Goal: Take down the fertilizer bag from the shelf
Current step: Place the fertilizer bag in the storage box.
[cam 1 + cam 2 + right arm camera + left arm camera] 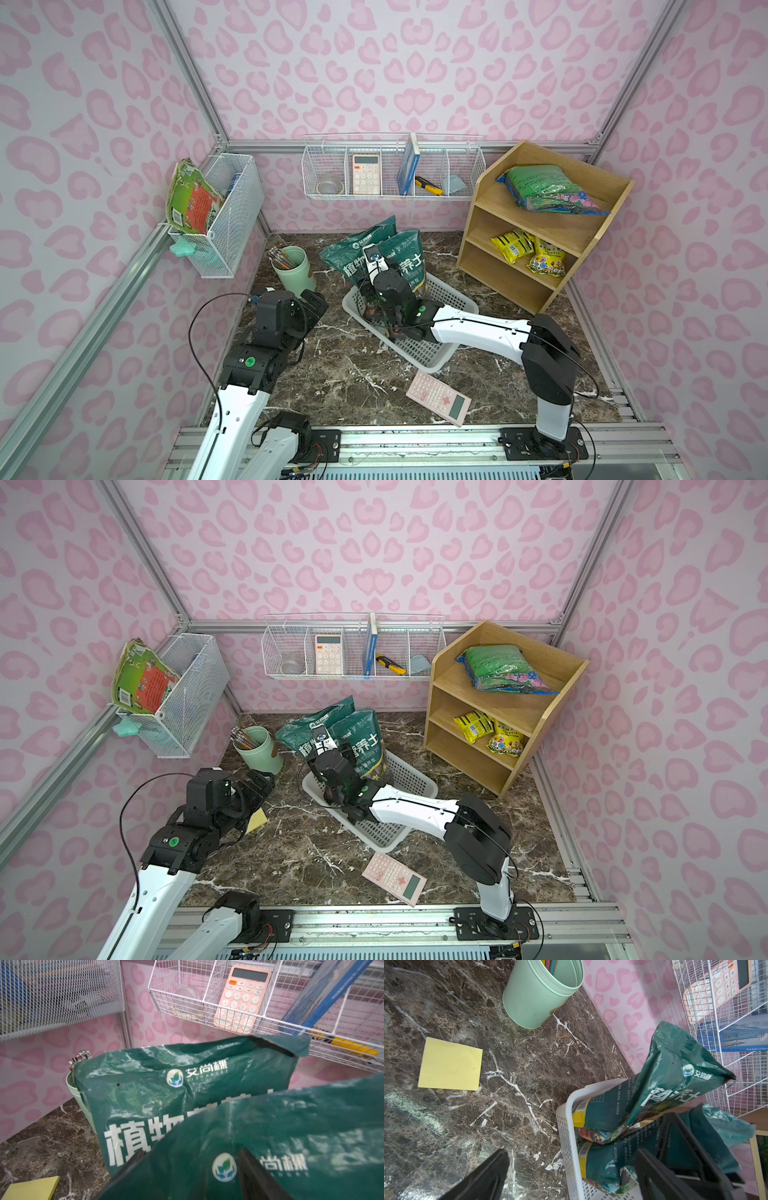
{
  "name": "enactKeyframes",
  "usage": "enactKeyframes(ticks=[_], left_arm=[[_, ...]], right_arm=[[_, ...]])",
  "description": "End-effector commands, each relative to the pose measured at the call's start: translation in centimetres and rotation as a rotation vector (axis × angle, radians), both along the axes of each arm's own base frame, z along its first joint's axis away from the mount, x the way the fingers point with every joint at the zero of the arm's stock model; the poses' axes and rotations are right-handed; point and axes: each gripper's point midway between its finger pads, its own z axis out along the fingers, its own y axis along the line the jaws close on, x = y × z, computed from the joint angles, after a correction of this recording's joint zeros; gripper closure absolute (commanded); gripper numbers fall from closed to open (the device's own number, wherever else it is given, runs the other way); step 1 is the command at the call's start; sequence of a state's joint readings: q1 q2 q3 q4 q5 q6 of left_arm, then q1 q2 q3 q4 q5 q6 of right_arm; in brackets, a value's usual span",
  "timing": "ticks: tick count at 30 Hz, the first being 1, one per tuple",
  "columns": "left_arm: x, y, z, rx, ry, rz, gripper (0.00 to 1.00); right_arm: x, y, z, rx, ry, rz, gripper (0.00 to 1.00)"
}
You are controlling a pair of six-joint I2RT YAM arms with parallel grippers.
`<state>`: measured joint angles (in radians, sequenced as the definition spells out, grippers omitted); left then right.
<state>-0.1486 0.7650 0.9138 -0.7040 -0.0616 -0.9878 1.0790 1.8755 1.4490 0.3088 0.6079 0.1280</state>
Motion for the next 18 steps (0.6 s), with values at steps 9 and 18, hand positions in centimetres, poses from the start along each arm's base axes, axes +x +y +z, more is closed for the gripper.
enactKeyframes(ticks=[9, 18], left_arm=[[0.2, -0.7, 0.2, -0.016, -0.003, -0.034, 0.01], [0.3, -0.8, -0.1, -0.018, 0.008, -0.039, 0.01]], right_arm=[[-1.9, -3.2, 4.6, 0.054, -0.02, 0.02, 0.07], [-3.4, -8.2, 11.1, 0.161, -0.077, -0.009, 0.0]])
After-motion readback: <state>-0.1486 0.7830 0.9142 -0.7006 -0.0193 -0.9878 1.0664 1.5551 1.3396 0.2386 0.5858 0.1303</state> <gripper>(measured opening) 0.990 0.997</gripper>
